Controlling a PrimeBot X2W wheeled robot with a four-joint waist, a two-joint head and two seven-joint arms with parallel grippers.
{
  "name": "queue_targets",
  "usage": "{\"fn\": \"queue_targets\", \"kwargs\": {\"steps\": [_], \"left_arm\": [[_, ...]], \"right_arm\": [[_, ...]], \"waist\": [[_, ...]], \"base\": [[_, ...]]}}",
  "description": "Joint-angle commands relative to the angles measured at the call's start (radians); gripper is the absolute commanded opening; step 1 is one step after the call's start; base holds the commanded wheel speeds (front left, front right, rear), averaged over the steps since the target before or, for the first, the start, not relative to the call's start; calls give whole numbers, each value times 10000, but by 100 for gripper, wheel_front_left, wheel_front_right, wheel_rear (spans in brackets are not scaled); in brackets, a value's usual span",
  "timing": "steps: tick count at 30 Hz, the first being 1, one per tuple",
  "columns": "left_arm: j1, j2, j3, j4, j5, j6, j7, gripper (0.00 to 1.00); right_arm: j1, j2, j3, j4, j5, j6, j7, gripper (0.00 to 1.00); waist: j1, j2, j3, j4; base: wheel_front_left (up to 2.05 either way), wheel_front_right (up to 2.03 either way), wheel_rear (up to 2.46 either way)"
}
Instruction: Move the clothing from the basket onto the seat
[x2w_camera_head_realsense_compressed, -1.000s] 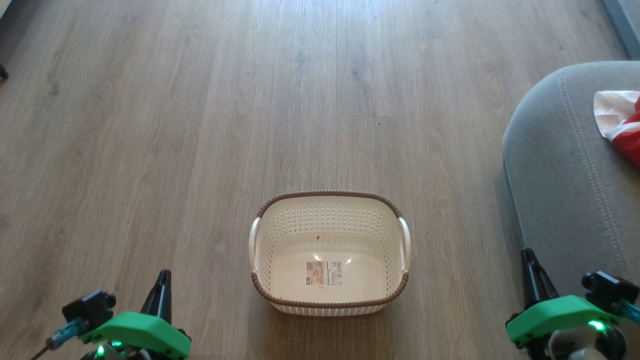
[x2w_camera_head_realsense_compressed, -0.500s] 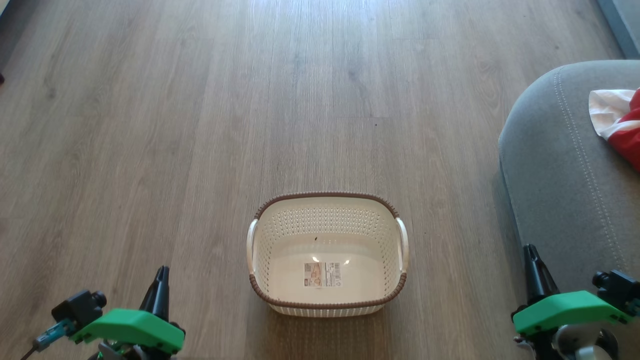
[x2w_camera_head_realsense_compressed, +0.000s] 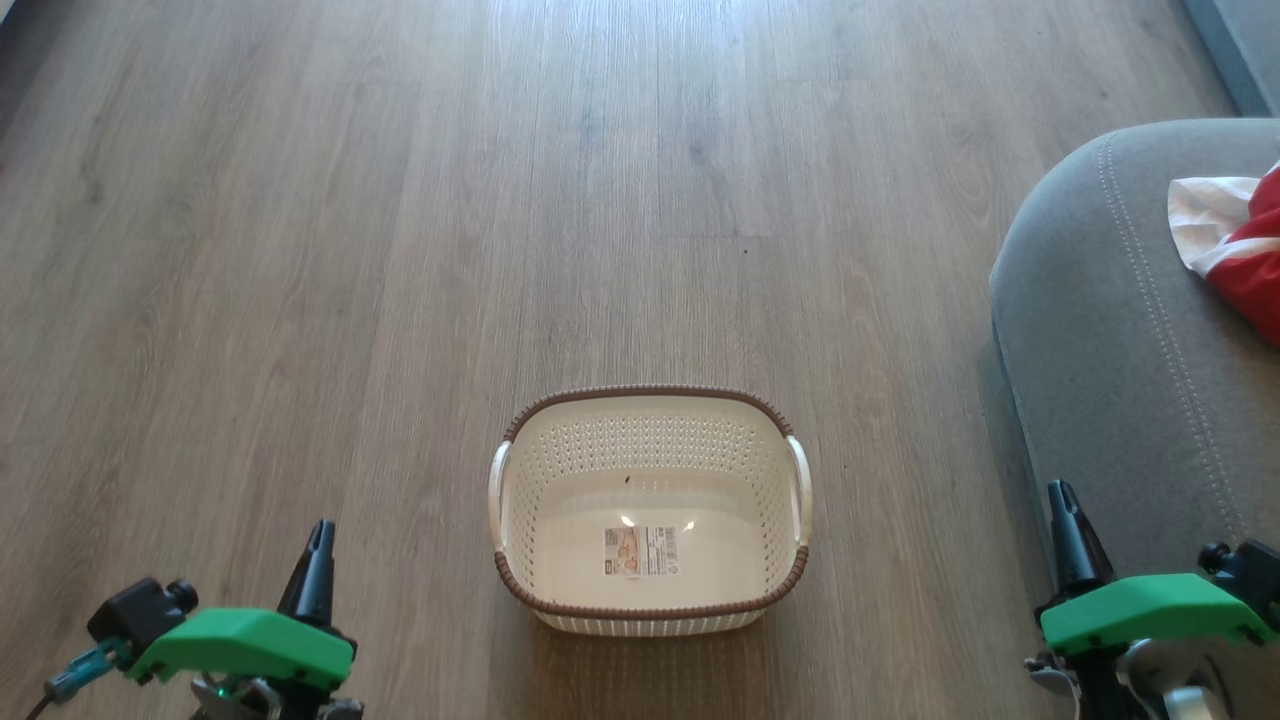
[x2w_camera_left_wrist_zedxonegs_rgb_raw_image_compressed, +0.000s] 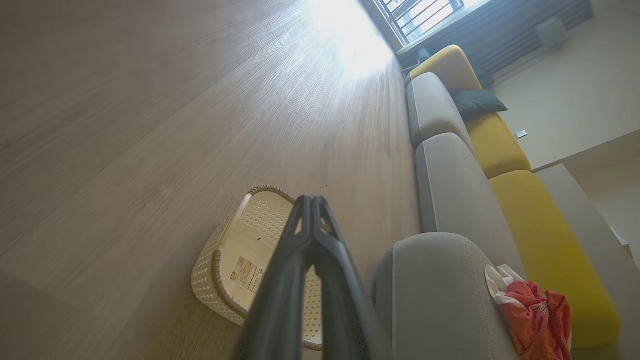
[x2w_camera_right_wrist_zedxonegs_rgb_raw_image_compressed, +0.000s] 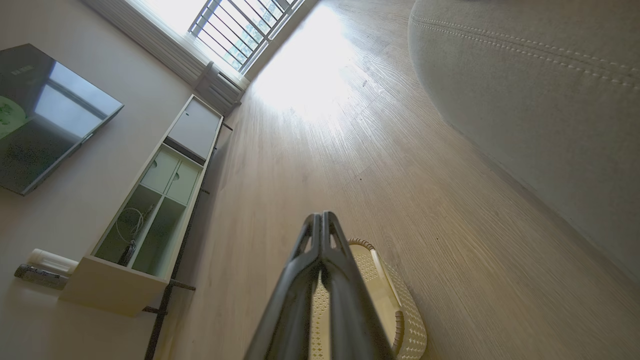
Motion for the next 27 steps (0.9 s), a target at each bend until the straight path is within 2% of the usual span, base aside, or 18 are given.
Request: {"fn": "queue_targets", "kwargs": {"steps": [1,27], "left_arm": [[-555,21,282,-377,-274,-112,72,0],[-723,-197,778,-610,-2752,-361,791,0]], "right_arm": [[-513,-89,66,-403,341,0,89,0],[-708,-106,71,-612,3478,-1,807,0]], "waist": [[0,0,-4,-10],[0,0,-63,-179]], "base": [[0,0,0],[0,0,0]]}}
